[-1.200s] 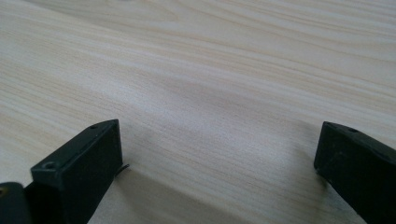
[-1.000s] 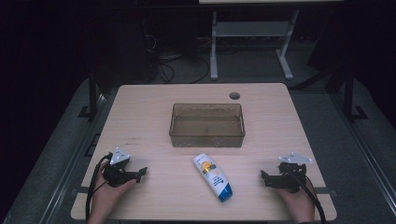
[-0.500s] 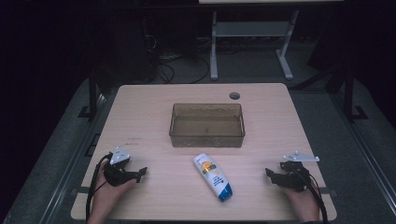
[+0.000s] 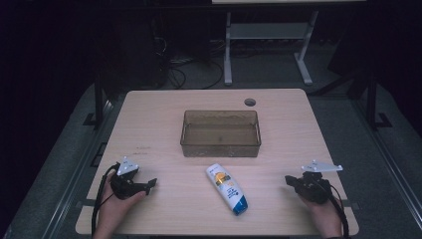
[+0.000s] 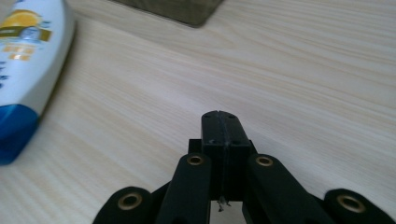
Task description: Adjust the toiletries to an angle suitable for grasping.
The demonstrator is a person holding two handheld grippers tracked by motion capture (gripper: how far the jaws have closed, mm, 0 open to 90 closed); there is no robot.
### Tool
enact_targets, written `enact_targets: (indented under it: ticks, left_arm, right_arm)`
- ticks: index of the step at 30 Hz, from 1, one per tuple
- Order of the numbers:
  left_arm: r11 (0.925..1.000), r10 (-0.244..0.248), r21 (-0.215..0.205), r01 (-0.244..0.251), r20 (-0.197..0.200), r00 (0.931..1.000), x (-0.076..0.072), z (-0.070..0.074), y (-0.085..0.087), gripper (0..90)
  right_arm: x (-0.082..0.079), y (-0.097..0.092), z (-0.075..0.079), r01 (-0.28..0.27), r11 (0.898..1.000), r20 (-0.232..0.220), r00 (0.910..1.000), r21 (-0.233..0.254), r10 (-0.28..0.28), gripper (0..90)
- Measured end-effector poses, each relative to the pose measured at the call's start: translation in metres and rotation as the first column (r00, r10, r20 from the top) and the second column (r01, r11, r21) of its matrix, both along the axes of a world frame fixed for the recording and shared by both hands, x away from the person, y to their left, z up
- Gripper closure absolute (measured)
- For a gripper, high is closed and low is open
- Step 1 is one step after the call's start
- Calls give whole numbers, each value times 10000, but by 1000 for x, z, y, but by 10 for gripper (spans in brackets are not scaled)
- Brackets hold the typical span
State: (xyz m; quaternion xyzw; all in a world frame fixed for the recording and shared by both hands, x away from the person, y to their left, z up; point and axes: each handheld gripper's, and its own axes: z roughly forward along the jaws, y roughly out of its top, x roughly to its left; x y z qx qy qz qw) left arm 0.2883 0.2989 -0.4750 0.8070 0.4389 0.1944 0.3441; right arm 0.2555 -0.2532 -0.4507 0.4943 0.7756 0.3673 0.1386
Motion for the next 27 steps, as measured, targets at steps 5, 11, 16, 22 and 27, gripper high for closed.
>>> enact_targets:
  ticks: [5,11,16,22,27]
  left_arm:
    - [10000,-2,-1,2,-2,10000,0,0,0,129]
    - [10000,3,-3,-3,-1,10000,0,0,0,129]
    - [10000,1,-5,-1,-3,10000,0,0,0,129]
    - [10000,0,-2,0,-2,10000,0,0,0,129]
    - [10000,3,-4,-3,-3,10000,0,0,0,129]
  right_arm:
    - [-2,6,4,-381,9992,25,9993,110,381,900]
    - [-6,19,10,-927,9953,43,9957,280,926,900]
    - [-9,29,17,-1360,9896,221,9906,463,1351,900]
    - [-14,39,19,-1809,9821,280,9833,524,1797,900]
    - [-15,45,21,-2019,9777,292,9793,583,2005,900]
